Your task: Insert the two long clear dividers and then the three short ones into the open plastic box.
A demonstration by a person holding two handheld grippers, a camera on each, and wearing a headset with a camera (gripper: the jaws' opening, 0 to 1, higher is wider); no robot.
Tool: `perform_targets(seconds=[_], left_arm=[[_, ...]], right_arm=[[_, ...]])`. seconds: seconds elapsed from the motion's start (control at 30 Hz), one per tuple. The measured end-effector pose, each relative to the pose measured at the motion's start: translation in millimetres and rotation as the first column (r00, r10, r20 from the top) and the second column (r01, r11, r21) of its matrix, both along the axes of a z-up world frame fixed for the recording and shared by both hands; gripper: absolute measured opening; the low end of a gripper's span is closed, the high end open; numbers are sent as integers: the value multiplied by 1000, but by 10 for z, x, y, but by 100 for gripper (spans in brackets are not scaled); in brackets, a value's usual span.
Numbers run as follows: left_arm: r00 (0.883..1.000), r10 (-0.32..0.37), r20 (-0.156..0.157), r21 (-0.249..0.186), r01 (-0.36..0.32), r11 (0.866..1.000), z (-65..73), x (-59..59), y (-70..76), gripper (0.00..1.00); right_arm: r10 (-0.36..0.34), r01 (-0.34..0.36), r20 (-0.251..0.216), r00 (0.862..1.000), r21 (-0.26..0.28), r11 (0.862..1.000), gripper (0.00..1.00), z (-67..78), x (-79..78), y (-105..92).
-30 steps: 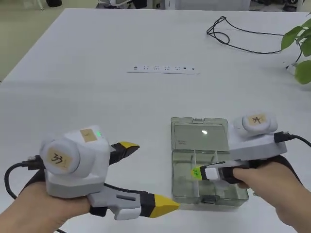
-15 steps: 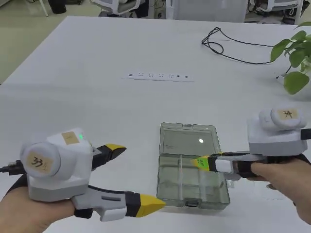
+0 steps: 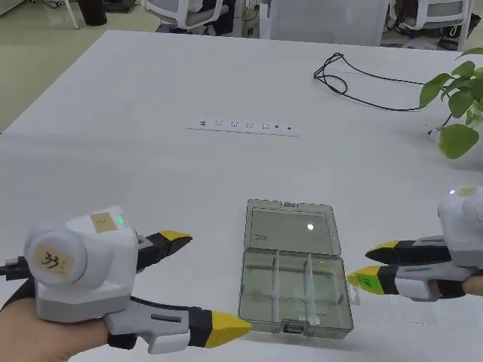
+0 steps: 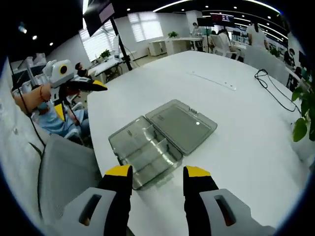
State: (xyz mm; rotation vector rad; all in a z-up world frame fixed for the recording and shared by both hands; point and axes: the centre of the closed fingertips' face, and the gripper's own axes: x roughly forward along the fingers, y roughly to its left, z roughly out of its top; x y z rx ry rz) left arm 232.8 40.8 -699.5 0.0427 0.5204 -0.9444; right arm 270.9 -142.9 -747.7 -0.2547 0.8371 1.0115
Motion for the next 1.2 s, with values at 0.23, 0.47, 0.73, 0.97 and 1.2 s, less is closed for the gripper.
perform_targets(seconds=[0.23,0.47,0.73,0.97,1.2], left_arm=[[1000,-4,-6,-1,4,1000,-25,-12,18,94],[1000,-1,-10,-10,1,1000,-31,-20,8,94],[1000,0,-10,-18,-1,1000,-29,-12,3,94],[1000,-1,-13,-23,1,1000,-38,-22,-8,94],[1000,0,-15,-26,-1,1000,-47,-5,-3,94]], right_arm=[[183,-178,20,983,-158,971,48,-255,-71,-185],[374,-350,6,927,-340,873,46,-646,-42,-390],[454,-422,-26,891,-421,803,44,-908,60,-423],[495,-464,-63,867,-466,753,42,-1051,98,-490],[501,-471,-72,862,-479,741,40,-1073,94,-517]])
